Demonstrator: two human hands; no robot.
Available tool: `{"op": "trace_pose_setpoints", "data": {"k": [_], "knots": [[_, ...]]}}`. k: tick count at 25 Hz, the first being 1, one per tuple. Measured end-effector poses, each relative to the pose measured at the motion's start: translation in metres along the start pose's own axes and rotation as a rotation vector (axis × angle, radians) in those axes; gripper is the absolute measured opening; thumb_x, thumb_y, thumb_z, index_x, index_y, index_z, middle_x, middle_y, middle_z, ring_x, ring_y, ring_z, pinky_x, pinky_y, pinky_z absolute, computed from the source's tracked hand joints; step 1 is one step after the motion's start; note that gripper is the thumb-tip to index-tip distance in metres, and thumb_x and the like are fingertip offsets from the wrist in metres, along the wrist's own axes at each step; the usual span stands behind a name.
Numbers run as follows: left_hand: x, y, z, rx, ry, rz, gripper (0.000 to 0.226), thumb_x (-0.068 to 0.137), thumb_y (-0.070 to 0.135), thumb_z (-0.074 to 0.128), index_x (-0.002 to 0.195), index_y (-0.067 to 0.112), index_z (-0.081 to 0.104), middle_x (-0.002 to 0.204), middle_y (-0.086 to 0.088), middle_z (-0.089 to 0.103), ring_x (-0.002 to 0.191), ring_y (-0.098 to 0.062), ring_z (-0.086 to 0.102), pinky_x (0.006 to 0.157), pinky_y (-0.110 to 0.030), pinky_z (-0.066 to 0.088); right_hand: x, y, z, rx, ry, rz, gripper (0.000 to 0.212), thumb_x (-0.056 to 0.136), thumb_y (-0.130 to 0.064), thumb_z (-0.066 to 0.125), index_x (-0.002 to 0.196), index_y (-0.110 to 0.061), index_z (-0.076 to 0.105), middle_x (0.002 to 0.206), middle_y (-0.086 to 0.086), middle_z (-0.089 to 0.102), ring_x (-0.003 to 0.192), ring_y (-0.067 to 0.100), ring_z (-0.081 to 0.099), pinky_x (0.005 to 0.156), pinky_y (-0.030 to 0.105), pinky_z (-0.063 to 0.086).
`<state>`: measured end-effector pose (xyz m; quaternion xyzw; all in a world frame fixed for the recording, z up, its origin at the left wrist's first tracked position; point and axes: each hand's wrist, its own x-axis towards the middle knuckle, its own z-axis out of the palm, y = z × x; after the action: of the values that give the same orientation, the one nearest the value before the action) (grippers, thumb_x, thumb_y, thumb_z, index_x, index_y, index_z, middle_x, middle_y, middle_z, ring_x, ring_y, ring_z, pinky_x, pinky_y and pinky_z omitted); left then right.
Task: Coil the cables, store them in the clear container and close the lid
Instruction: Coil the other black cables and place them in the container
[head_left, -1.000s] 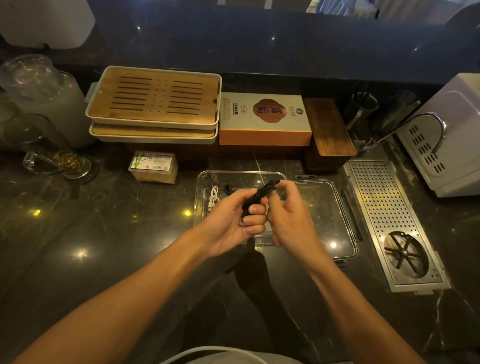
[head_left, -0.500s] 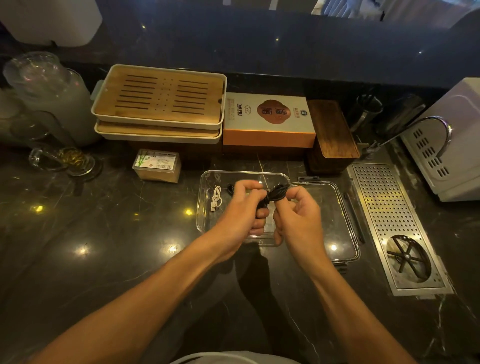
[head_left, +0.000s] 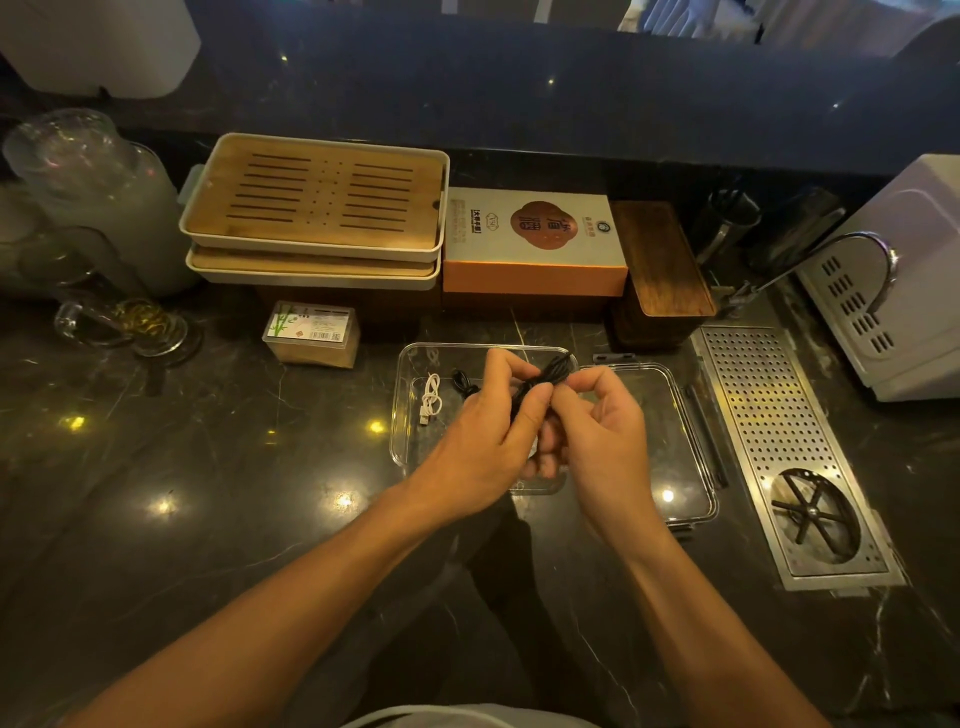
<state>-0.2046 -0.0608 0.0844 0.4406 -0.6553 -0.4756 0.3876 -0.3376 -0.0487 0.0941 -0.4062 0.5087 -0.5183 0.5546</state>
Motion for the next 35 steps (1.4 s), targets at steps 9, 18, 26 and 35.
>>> {"op": "trace_pose_setpoints", "data": {"k": [9, 18, 26, 35], "knots": [[0.007, 0.0, -0.008, -0.245, 0.193, -0.174, 0.018, 0.107, 0.025, 0.042, 0.095, 0.013, 0.05, 0.064, 0.002, 0.049, 0.055, -0.016, 0.047, 0.051, -0.02, 0.043, -0.008, 0.006, -0.001, 0.09, -0.235, -0.041, 0.024, 0.101, -0.018, 0.056, 0.118, -0.002, 0.057, 0.091, 0.018, 0.075, 0.073, 0.027, 0.074, 0.071, 0.039, 0.064], [0.005, -0.005, 0.005, -0.557, 0.134, -0.269, 0.015, 0.107, 0.03, 0.044, 0.108, 0.018, 0.053, 0.063, -0.006, 0.044, 0.048, -0.015, 0.041, 0.039, -0.019, 0.035, 0.004, -0.01, 0.005, 0.217, -0.066, 0.254, 0.026, 0.097, -0.025, 0.067, 0.083, -0.004, 0.069, 0.067, 0.017, 0.065, 0.043, 0.012, 0.059, 0.049, 0.028, 0.058], [0.003, -0.004, 0.005, -0.457, 0.208, -0.247, 0.015, 0.107, 0.028, 0.042, 0.102, 0.02, 0.054, 0.056, 0.003, 0.05, 0.044, -0.008, 0.045, 0.04, -0.021, 0.034, 0.007, -0.015, 0.009, 0.326, -0.033, 0.419, 0.03, 0.097, -0.02, 0.067, 0.071, -0.006, 0.068, 0.054, 0.005, 0.057, 0.044, 0.009, 0.055, 0.055, 0.027, 0.062], [0.002, -0.005, -0.008, -0.348, 0.068, -0.173, 0.014, 0.107, 0.023, 0.041, 0.103, 0.011, 0.048, 0.058, -0.004, 0.048, 0.047, -0.022, 0.038, 0.042, -0.03, 0.029, 0.005, -0.013, 0.009, 0.36, -0.04, 0.474, 0.023, 0.097, -0.025, 0.067, 0.085, -0.006, 0.065, 0.056, 0.0, 0.053, 0.044, 0.008, 0.056, 0.054, 0.028, 0.061]]}}
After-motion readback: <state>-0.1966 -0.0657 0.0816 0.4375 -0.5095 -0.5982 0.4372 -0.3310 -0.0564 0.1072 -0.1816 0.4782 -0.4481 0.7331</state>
